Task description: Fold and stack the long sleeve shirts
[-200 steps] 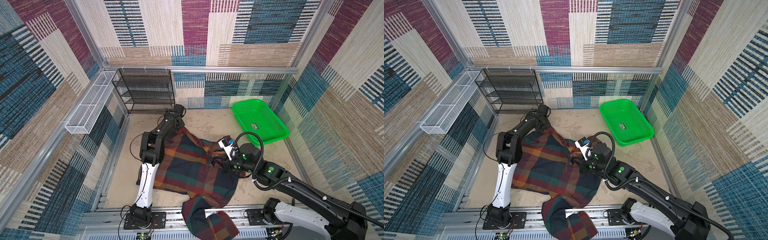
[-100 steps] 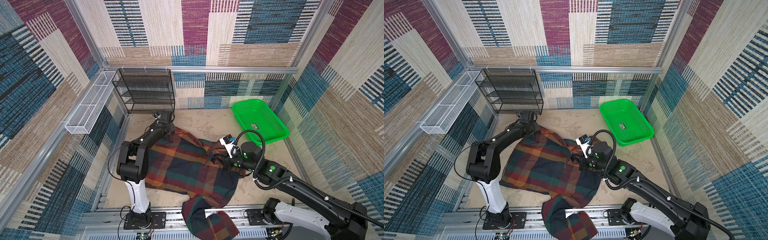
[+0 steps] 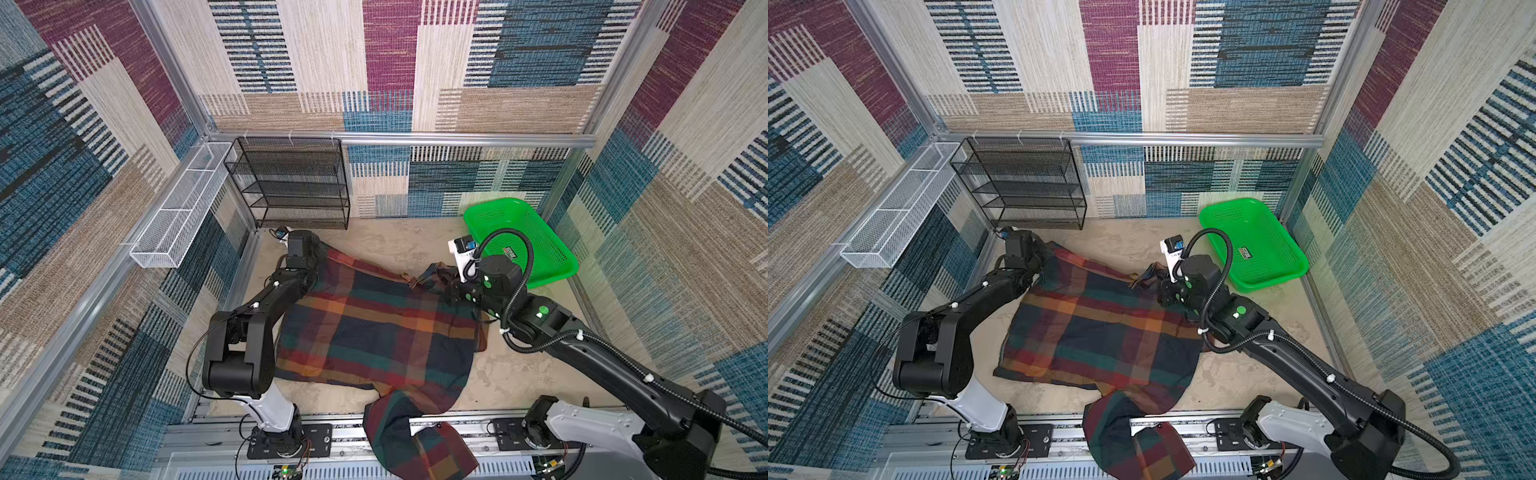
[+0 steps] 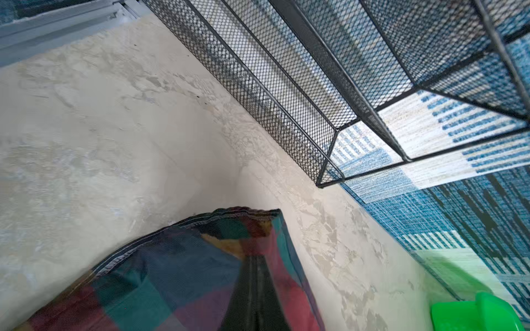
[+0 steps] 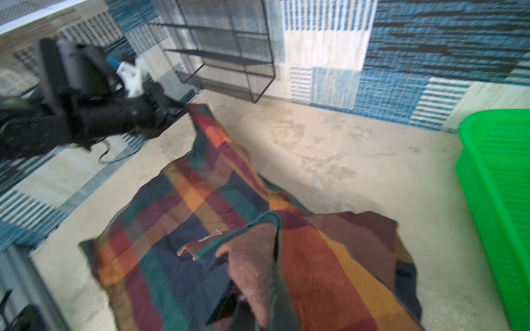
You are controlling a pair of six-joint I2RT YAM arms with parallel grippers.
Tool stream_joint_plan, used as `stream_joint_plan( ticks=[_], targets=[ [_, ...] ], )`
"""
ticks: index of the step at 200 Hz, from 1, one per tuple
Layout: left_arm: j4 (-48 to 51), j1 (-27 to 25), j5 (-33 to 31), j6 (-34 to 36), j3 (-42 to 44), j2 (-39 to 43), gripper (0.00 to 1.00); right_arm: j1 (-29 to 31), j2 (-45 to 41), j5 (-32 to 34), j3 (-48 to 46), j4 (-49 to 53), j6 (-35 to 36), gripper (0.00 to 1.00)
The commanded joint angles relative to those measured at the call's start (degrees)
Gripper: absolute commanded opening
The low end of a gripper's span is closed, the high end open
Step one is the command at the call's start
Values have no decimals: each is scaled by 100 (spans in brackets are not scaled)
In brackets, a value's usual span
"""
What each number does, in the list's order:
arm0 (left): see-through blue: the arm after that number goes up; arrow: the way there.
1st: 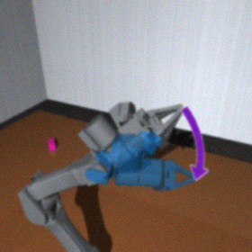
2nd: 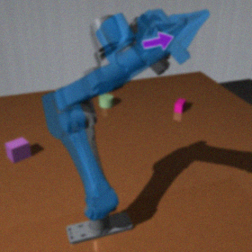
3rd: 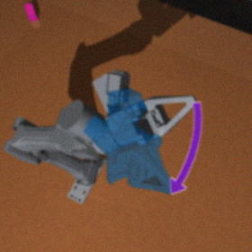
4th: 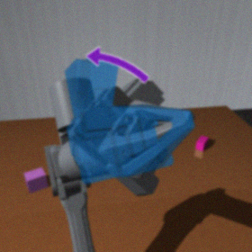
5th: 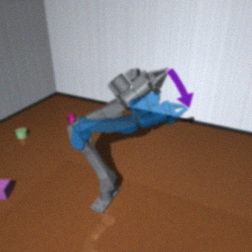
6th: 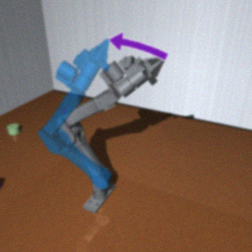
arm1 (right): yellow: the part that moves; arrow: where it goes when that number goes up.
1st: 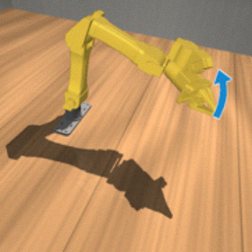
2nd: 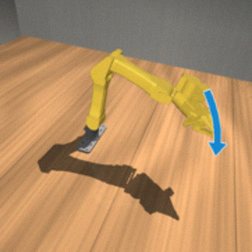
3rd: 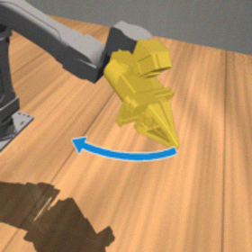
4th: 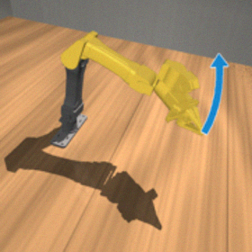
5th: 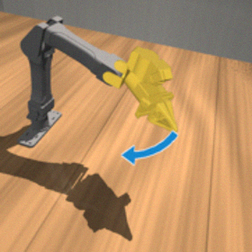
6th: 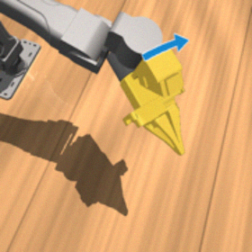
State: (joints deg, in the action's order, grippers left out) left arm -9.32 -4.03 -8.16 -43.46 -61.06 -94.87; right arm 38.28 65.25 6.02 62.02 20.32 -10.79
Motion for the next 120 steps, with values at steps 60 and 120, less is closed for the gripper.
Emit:
stream_joint_plan(
  ticks=[60, 120],
  targets=[
    [-1382, 610, 109, 74, 1154, 518, 0, -500, 347, -820, 205, -93, -70, 0],
    [-1771, 694, -259, -152, 2387, 1391, 0, -355, 146, 31, -356, 629, -894, 0]
  ],
)
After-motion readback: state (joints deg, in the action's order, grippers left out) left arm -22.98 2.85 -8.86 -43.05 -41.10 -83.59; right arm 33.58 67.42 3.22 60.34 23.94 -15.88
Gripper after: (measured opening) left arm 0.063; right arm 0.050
